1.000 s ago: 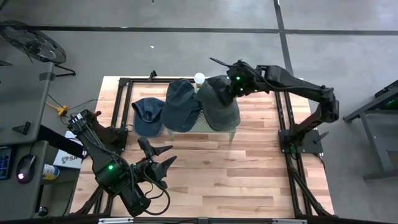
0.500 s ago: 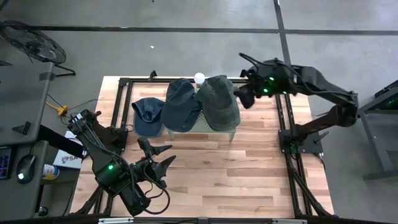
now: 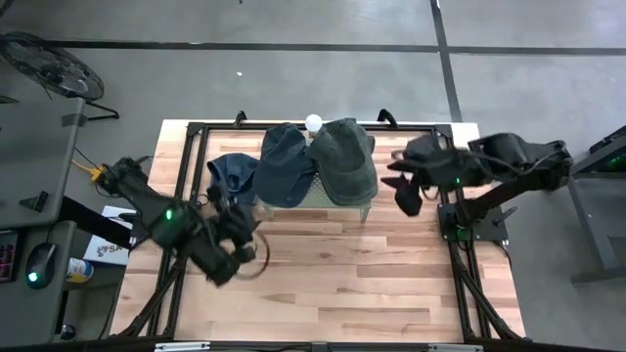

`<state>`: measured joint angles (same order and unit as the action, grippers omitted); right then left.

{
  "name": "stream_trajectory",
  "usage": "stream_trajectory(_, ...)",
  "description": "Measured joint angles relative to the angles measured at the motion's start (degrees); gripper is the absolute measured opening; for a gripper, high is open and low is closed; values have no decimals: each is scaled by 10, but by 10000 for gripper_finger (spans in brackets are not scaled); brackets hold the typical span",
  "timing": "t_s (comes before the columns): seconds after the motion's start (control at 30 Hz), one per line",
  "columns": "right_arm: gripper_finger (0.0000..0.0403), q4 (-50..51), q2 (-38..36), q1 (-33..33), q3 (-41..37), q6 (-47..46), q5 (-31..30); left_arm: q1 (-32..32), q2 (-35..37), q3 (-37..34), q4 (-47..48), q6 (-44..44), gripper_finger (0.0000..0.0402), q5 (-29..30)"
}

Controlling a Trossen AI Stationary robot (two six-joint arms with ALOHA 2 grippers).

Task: Pick & Place hat
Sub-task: Stack the dark blue cap on the top of the dark blue cap on the shelf

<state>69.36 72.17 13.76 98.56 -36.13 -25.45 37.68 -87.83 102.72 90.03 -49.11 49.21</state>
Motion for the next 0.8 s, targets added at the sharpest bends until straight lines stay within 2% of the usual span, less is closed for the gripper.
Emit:
stream_trajectory(0.2,178,1,10,80,0,-23,-34,-57,8,0,0,6,188,-170)
stream_trajectory(0.27,177,3,11,107,0,-28,-42,-62,1,0,1,20,188,-203)
stream_trajectory(0.43,175,15,21,174,0,-35,-85,-58,-30,0,-1,24,188,-209)
stream_trajectory(0.6,174,42,50,236,0,-60,-158,-40,-65,0,-1,25,188,-172)
stream_trajectory(0.8,176,46,107,277,0,-76,-197,-35,-105,-17,-3,32,188,-177)
